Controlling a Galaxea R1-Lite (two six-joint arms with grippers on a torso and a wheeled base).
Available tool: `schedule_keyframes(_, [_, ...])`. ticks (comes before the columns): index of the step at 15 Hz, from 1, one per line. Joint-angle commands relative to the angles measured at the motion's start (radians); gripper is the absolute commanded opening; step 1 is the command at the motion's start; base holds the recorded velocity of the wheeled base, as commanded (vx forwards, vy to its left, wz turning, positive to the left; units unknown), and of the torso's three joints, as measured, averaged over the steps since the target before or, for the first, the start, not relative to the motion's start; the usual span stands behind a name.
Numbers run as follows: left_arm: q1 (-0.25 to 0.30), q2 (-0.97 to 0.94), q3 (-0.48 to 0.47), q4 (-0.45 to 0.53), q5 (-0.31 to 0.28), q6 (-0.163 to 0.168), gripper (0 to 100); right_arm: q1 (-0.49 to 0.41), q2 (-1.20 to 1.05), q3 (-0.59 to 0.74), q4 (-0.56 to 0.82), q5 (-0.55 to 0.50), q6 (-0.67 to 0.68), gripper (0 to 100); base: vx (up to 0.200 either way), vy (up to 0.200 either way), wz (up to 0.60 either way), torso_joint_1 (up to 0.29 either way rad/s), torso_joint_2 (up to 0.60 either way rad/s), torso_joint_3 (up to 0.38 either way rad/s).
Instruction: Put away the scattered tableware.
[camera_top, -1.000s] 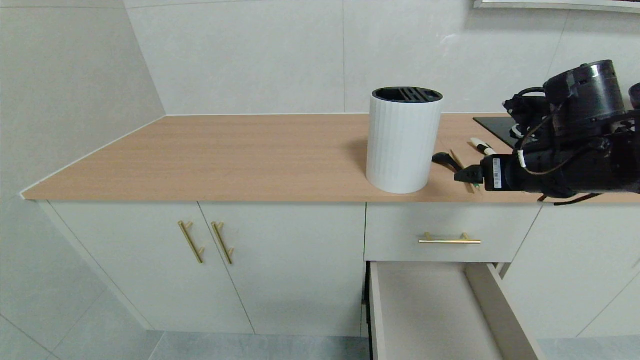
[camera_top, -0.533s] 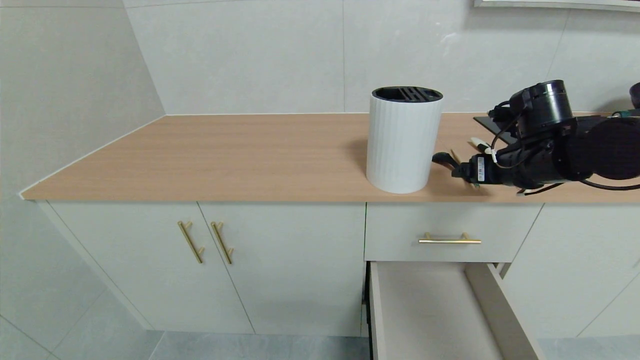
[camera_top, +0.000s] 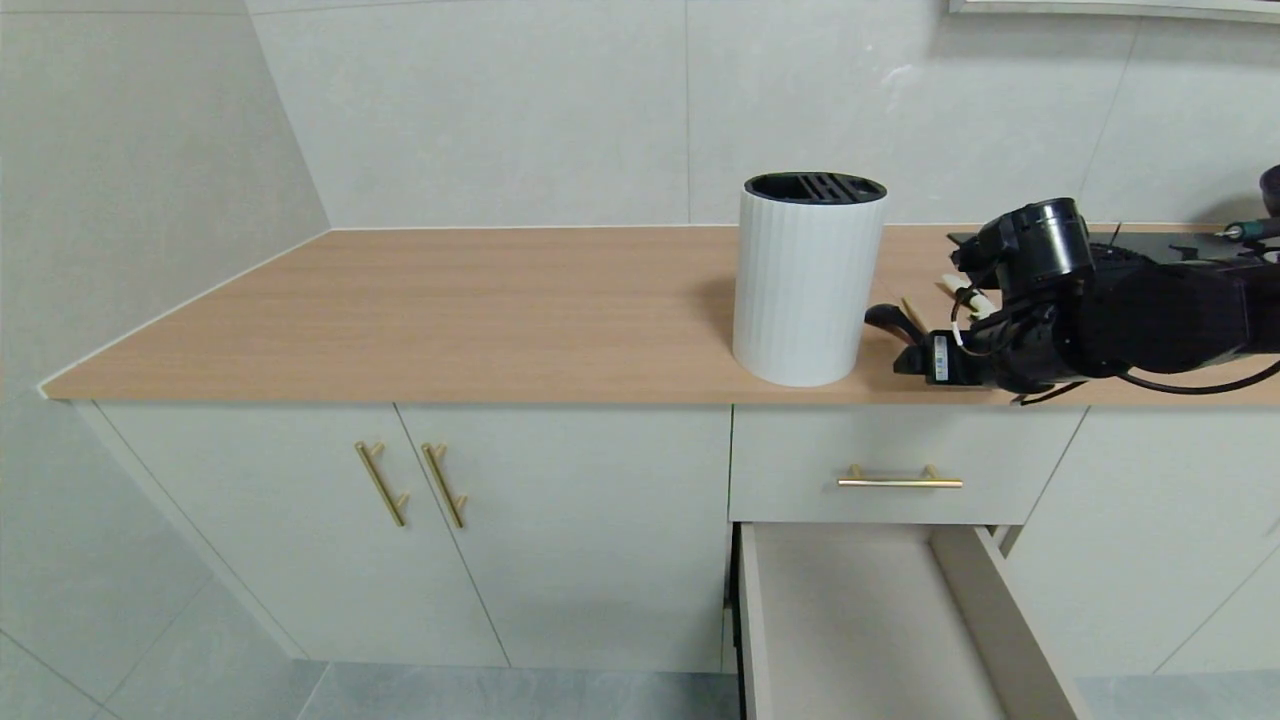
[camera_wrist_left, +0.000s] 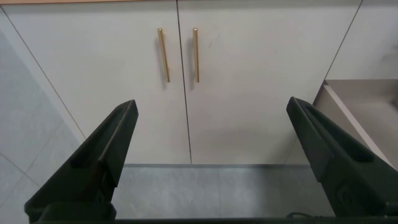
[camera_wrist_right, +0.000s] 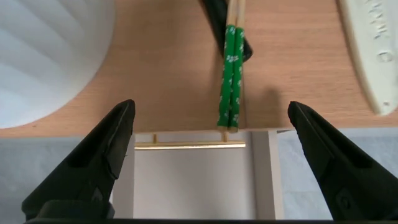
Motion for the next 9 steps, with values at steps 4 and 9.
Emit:
schedule_keyframes(4, [0.000, 0.000, 0.000, 0.000, 0.000, 0.000, 100, -0.013, 0.039, -0.029, -0.001, -0.031, 0.001, 100, 0.000, 0.000, 0.00, 0.000, 0.00, 0.000])
schedule_keyframes(9, [0.000, 0.000, 0.000, 0.000, 0.000, 0.000, 100, -0.015, 0.043, -0.037, -0.001, -0.031, 0.006, 0, 0.000, 0.000, 0.00, 0.000, 0.00, 0.000])
